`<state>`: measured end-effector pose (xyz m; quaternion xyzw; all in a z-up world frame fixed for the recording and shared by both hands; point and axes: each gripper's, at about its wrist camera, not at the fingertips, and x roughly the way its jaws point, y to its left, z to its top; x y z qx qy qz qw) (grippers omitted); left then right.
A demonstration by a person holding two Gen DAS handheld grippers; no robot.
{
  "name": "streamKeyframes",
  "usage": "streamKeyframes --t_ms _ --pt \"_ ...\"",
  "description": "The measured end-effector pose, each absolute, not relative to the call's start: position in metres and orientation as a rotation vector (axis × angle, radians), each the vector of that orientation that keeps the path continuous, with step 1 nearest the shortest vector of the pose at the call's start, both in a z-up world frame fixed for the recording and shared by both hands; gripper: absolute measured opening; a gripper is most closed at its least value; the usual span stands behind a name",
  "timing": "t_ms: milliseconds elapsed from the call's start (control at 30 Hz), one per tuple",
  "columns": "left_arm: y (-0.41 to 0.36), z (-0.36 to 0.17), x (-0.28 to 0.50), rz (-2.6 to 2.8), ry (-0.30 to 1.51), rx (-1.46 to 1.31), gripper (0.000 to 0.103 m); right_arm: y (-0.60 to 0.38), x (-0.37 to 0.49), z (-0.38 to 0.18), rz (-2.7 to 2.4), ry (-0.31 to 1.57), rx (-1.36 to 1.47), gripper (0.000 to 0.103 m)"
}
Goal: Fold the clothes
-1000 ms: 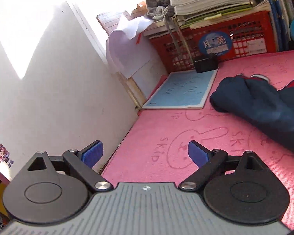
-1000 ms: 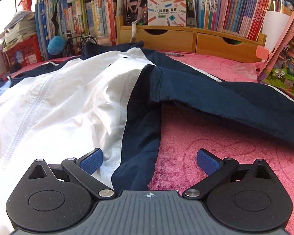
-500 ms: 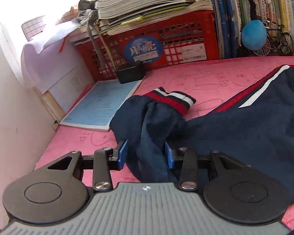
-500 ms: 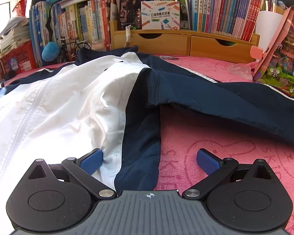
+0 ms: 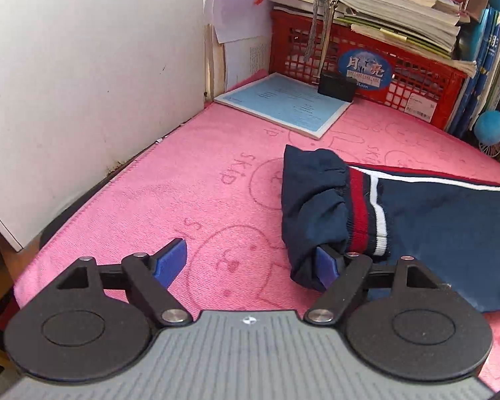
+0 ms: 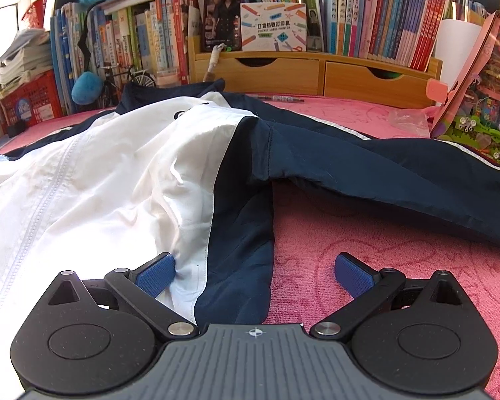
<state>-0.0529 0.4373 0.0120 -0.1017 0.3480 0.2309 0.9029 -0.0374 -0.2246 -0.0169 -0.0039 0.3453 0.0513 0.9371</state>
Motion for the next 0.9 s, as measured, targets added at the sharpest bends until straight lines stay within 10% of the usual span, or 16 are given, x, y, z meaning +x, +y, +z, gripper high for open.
streamKeyframes --t_ms 233,900 --pt "0.382 0.027 -0.035 0.28 0.61 -0.03 0.103 -0.223 -0.038 -0.017 0.098 0.706 -0.014 0.103" --pt "0.447 0.041 -0.069 0.78 0.629 0.037 0.103 -0.222 -0.039 -0.017 0.096 0.705 -0.013 0.103"
